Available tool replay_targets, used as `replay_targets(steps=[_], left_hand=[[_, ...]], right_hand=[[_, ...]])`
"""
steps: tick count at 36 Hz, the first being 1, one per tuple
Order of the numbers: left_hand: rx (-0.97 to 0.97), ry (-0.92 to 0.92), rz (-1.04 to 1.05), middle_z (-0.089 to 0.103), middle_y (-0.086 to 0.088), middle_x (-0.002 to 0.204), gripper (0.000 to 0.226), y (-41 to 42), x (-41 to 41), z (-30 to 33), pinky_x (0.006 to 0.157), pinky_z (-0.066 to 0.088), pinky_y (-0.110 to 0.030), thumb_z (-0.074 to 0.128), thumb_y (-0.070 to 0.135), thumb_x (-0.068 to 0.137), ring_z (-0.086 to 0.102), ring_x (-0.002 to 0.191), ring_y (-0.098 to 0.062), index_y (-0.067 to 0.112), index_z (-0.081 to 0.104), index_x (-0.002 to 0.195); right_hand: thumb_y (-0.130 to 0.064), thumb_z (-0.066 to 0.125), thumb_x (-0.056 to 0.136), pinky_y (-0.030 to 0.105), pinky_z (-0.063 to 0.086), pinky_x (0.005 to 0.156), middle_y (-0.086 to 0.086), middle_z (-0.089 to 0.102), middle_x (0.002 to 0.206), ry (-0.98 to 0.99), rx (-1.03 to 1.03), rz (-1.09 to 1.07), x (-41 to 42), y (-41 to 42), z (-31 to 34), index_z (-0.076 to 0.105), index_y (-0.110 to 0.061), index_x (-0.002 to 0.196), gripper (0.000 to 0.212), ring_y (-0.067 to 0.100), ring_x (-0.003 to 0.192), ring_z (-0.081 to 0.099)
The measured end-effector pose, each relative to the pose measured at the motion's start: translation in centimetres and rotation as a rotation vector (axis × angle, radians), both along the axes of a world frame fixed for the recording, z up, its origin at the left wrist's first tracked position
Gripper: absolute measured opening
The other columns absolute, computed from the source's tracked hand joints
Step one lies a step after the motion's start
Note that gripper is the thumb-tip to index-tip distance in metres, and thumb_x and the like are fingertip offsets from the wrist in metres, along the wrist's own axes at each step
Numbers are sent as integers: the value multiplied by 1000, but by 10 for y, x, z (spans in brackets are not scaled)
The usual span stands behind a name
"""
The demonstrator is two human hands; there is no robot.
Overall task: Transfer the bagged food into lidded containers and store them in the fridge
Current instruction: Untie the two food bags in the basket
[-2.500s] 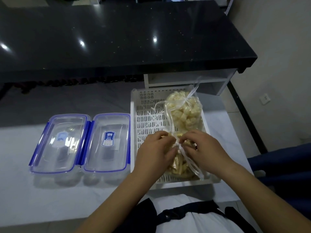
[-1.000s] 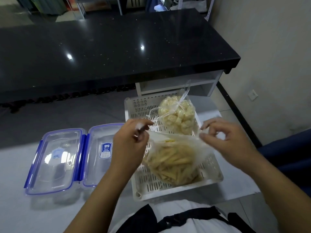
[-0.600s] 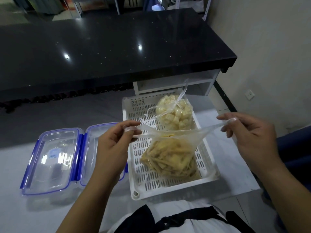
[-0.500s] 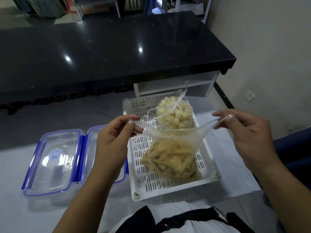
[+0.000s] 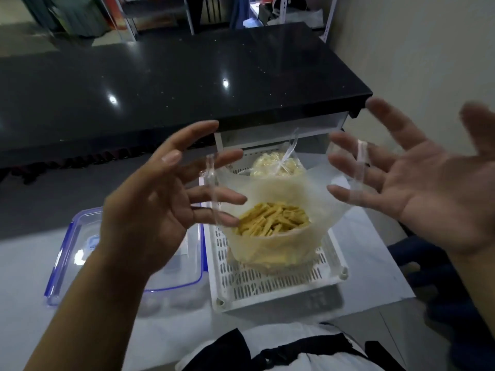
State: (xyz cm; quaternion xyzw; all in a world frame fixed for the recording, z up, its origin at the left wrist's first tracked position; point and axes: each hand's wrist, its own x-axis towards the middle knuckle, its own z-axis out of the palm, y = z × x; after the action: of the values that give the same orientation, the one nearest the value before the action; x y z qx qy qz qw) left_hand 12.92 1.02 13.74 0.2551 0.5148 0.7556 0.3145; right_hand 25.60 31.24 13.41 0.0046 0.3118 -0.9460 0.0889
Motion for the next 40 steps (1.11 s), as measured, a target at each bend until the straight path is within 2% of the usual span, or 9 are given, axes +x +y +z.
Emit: replay_targets(steps=[4,8,12,17,20,24,29,36,40], left_hand=[[-42,-104,-66,56,-10,144,73,-2,28,-16,67,61,-50,80,57,71,72,86,-38,33,58,136],[-180,-240,43,60,-6,141,84,8,53,-44,62,61,-47,85,61,57,71,87,-44,25,65,130],[-121,-167,52,58,-9,143,80,8,44,-35,67,61,-46,79,59,68,70,92,-41,24,59,137],[-103,-7,56,58,-14,142,74,8,36,-16,77,61,-49,76,56,73,68,106,-43,26,58,138],[-173,24,50,59,-7,143,58,13,43,-23,73,61,-44,70,37,76,70,104,-40,27,62,132],[-229,-35,22,58,0,143,50,12,57,-35,68,61,-45,67,37,75,71,103,-38,27,70,124],[-65,-104,-41,53,-14,147,65,-2,51,-24,74,60,-54,79,49,76,68,105,-44,22,63,133],[-224,-91,5,58,-5,143,83,1,47,-25,78,61,-50,84,62,61,68,110,-42,32,61,135],[-203,-104,48,60,-12,141,90,-6,37,-22,84,59,-51,85,62,59,65,114,-45,31,57,139]], right_hand=[[-65,27,98,66,-1,114,23,1,165,-66,-80,118,18,-3,-19,2,-26,159,76,48,150,4],[-63,22,101,62,-3,118,2,-22,161,-216,-128,136,36,-16,-54,6,-10,154,77,43,148,-4],[-63,27,100,64,9,115,18,-7,166,-138,-127,92,31,-14,-45,8,-21,159,75,45,149,14],[-57,30,100,65,-3,116,25,0,162,-47,-155,104,27,-11,-31,7,-21,158,72,46,150,2],[-53,29,103,67,-13,115,27,-1,161,-29,-187,170,29,-12,-33,6,-14,158,71,51,147,-5],[-54,26,104,68,-13,114,25,0,161,-55,-197,187,37,-15,-42,4,-14,159,71,51,147,-6],[-63,24,98,68,-6,113,23,-5,165,-45,-120,157,39,-8,-36,-1,-22,159,78,48,150,-6],[-56,24,103,69,-13,113,22,-4,163,-88,-183,233,39,-9,-44,-1,-16,159,73,53,147,-9],[-54,24,104,67,-14,114,24,-4,162,-142,-157,187,39,-4,-38,2,-15,159,71,51,147,-9]])
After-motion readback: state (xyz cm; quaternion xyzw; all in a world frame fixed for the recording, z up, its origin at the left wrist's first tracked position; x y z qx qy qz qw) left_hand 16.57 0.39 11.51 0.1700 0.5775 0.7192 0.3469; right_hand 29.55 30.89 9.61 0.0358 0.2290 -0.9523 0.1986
